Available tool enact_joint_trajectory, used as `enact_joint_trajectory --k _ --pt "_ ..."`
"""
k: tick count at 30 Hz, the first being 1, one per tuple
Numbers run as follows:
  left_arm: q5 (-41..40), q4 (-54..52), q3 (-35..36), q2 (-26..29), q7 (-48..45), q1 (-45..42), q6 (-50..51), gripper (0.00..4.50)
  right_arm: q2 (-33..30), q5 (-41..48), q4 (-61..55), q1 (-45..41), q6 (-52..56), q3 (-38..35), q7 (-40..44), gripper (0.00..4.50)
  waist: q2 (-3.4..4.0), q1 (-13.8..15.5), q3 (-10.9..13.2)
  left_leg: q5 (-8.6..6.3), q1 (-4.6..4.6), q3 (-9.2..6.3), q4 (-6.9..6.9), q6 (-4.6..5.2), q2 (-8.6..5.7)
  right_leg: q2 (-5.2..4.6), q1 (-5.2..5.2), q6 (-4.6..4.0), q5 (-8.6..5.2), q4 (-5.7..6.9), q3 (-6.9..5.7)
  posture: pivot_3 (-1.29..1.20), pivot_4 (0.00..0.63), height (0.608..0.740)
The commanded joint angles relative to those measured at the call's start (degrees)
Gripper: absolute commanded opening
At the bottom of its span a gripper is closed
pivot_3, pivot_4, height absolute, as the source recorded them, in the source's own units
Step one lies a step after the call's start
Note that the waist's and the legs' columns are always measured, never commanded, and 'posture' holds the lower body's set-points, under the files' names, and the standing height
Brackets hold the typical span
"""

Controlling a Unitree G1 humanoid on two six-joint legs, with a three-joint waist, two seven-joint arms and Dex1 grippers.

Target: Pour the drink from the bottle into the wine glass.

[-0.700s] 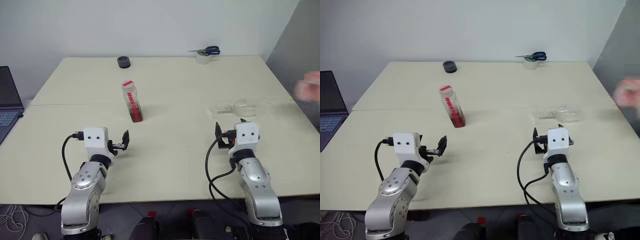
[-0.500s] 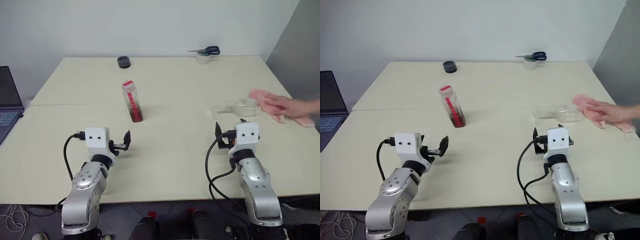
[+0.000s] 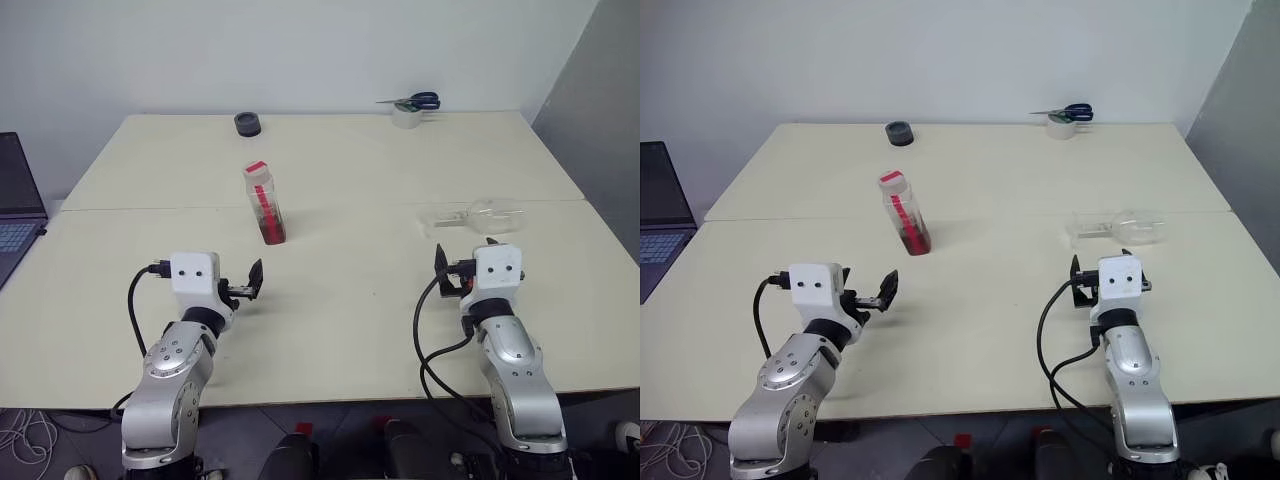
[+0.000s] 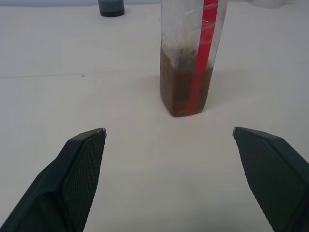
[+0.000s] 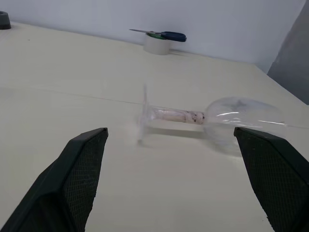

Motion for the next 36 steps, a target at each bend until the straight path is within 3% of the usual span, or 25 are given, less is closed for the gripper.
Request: enact_joint_trajectory --k 1,13,22,25,36 --pt "-0.21 -2.94 0.33 0.55 0.18 -0.86 -0.09 4.5 -0.17 -0.59 -2.95 -0.23 -0.21 -0.5 -0.44 4.45 0.0 0.0 0.0 0.0 0.0 0.0 0.0 0.0 0.0 0.0 0.0 0.0 0.0 0.0 0.0 0.0 0.15 0.74" --pt "0.01 -2.49 -0.25 0.16 0.68 -2.24 0.32 4.5 -1.08 1.3 -3.33 -1.68 -0.01 -0.52 2.14 4.45 0.0 0.0 0.0 0.0 0.0 -0.01 0.0 0.0 0.0 0.0 0.0 0.0 0.0 0.0 0.0 0.0 0.15 0.74" --pt "2.31 4.38 -3.25 -1.55 2.44 -9.25 -2.18 4.5 -17.57 32.15 -2.31 -18.81 10.43 -3.77 36.19 4.45 -0.02 -0.05 0.1 -0.01 -0.01 -0.02 -0.01 0.02 0.0 0.09 0.05 0.0 0.0 -0.07 -0.08 0.0 0.15 0.74" --pt "3.09 6.82 -3.75 -1.71 2.77 -11.02 -3.84 4.5 -21.93 39.51 -0.85 -24.71 14.67 -4.37 42.17 4.45 -0.06 -0.03 0.15 -0.01 -0.06 -0.02 0.01 0.04 0.0 0.04 0.03 -0.01 0.01 -0.09 -0.08 0.0 0.15 0.74" --pt "5.72 16.69 -4.96 -3.9 4.52 -17.59 -10.86 4.5 -18.02 41.34 -0.93 -27.23 15.35 -1.45 37.22 4.45 -0.1 0.23 0.13 -0.01 -0.13 -0.06 0.04 0.02 -0.04 -0.11 -0.03 -0.01 0.01 -0.09 -0.09 0.0 0.15 0.74"
